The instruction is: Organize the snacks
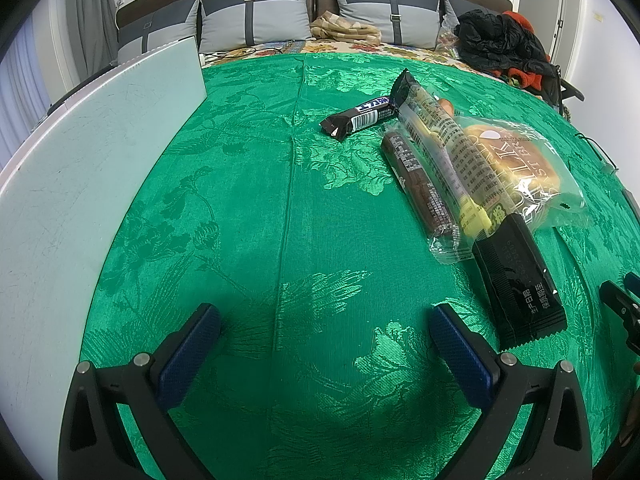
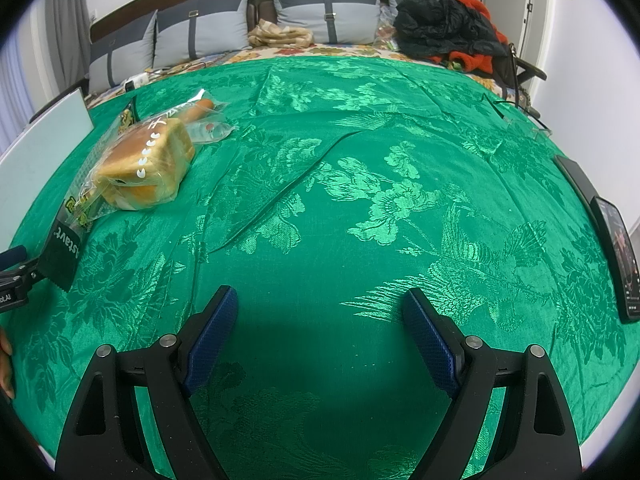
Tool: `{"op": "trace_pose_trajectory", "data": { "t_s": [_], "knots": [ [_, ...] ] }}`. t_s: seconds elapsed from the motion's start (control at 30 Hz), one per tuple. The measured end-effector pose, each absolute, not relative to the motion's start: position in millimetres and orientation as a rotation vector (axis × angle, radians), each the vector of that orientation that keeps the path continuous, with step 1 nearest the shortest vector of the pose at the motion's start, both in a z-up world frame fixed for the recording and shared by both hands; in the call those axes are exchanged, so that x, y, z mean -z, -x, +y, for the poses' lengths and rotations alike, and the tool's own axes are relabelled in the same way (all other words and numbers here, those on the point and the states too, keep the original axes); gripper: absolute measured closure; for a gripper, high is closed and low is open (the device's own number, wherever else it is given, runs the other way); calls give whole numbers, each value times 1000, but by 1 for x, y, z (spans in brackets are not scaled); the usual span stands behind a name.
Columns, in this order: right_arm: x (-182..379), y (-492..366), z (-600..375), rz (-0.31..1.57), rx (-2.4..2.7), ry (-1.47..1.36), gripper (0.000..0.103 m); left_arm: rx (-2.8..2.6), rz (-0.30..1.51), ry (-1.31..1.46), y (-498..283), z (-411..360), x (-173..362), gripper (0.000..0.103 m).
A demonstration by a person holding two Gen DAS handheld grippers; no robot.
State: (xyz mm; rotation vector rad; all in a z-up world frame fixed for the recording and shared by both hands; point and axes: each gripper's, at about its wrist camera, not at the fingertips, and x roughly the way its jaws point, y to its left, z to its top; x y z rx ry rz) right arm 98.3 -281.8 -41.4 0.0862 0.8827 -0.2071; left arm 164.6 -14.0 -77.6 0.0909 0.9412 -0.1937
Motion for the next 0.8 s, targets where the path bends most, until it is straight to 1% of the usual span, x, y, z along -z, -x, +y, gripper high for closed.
{"op": "trace_pose_trajectory", "data": {
  "t_s": [0.13, 0.23, 0.3, 0.43, 0.57, 0.7, 0.8],
  "knots": [
    [41, -98, -282, 883, 207, -87, 16, 214, 961, -102, -162, -14, 75, 0],
    [41, -98, -282, 883, 208, -86, 16, 276, 1029, -148, -162, -13, 73, 0],
    [41, -98, -282, 883, 207, -86, 16, 256, 1062, -129, -161, -8, 69, 1],
    [41, -99, -282, 883, 207, -86, 16, 307, 989, 19, -155, -6, 33, 2],
    [41, -99, -282, 883, 207, -87, 16, 400, 937, 58, -173, -44, 0, 2],
    [41, -99, -282, 883, 207, -87, 16, 389, 981, 38, -203, -74, 7, 3],
    [41, -99, -282, 883, 207, -87, 16, 351, 1017, 60, -216, -79, 19, 9]
  ]
}}
